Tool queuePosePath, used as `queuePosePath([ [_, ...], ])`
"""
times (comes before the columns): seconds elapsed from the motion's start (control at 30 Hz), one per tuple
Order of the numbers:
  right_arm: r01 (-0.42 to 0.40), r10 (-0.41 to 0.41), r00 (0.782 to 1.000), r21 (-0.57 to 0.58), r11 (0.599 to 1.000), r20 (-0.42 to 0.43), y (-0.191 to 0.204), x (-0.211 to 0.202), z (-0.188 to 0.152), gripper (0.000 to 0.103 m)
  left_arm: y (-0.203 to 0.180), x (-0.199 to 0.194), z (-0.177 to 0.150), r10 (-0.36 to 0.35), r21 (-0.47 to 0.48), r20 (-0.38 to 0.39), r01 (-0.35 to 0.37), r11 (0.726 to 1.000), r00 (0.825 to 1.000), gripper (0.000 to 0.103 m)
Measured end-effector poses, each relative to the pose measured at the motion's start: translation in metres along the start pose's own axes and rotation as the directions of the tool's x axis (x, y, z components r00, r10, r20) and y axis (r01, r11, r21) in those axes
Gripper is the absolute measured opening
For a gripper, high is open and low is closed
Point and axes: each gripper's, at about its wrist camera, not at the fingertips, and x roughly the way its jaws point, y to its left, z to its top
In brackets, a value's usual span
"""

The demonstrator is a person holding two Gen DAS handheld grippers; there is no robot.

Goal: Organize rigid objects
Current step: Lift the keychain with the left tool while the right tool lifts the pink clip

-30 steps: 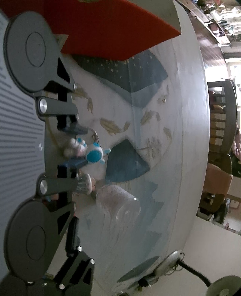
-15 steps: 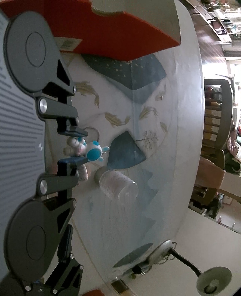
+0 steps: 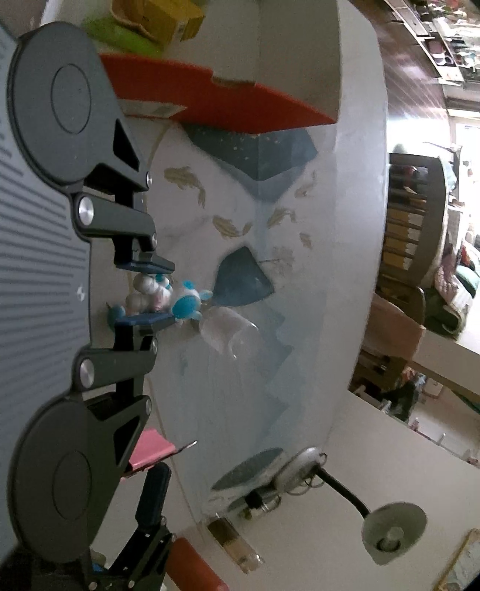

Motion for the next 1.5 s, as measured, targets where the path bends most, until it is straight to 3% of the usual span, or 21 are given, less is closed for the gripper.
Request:
queuePosePath([
  [0.33, 0.030, -0.028, 0.998, -0.037, 0.999, 0.053, 0.032, -0.018, 0.021, 0.058, 0.014, -0.042, 0.002, -0.019, 0.022, 0.049, 0.018, 1.000, 0.999, 0.021],
  [0.63, 0.065, -0.065, 0.998, 0.018, 0.998, 0.022, 0.040, -0.019, 0.008, 0.058, 0.006, -0.029, -0.035, -0.019, 0.223, -0.038, 0.027, 0.975, 0.999, 0.022],
  [0.73, 0.072, -0.072, 0.997, 0.032, 0.997, 0.013, 0.042, -0.020, 0.002, 0.058, 0.003, -0.022, -0.048, -0.027, 0.241, -0.079, 0.045, 0.969, 0.997, 0.034],
  [0.77, 0.074, -0.075, 0.997, 0.035, 0.997, 0.011, 0.042, -0.021, 0.001, 0.058, 0.002, -0.020, -0.052, -0.030, 0.245, -0.087, 0.051, 0.968, 0.996, 0.050],
  [0.83, 0.080, -0.081, 0.997, 0.042, 0.996, 0.009, 0.042, -0.023, -0.001, 0.058, 0.003, -0.017, -0.059, -0.033, 0.243, -0.087, 0.053, 0.969, 0.996, 0.072],
  [1.07, 0.090, -0.089, 0.996, 0.055, 0.994, -0.011, 0.038, -0.025, -0.010, 0.058, 0.005, 0.005, -0.078, -0.015, 0.283, -0.130, 0.051, 0.958, 0.991, 0.073],
  [1.33, 0.083, -0.081, 0.996, 0.049, 0.995, -0.030, 0.035, -0.024, -0.018, 0.058, 0.005, 0.022, -0.085, 0.027, 0.301, -0.121, 0.011, 0.953, 0.992, 0.072],
  [1.5, 0.076, -0.075, 0.997, 0.041, 0.996, -0.034, 0.033, -0.024, -0.020, 0.058, 0.006, 0.027, -0.083, 0.044, 0.279, -0.113, -0.010, 0.960, 0.993, 0.059],
])
